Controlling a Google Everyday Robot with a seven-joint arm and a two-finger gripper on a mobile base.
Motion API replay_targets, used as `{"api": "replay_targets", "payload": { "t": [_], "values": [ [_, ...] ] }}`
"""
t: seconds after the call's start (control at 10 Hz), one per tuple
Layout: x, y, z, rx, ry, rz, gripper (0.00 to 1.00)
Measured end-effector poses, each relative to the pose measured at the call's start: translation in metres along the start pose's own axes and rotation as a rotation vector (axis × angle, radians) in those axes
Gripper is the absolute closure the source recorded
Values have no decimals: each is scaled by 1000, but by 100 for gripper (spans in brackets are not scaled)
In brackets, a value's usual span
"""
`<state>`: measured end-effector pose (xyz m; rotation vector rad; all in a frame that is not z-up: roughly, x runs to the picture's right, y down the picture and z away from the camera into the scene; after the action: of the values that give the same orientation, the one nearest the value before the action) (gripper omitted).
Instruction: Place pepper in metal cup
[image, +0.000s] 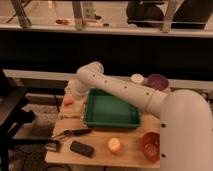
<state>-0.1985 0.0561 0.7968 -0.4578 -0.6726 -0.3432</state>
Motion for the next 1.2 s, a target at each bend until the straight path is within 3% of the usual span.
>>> {"api": "replay_targets", "payload": {
  "t": [0.7,0.8,1.1,1.2],
  "values": [
    [-1,-25,50,-52,-28,8,20],
    [2,-27,56,-62,-13,3,20],
    [13,-30,75,-101,103,-16,20],
    [21,-31,78,-108,117,-4,20]
  ]
}}
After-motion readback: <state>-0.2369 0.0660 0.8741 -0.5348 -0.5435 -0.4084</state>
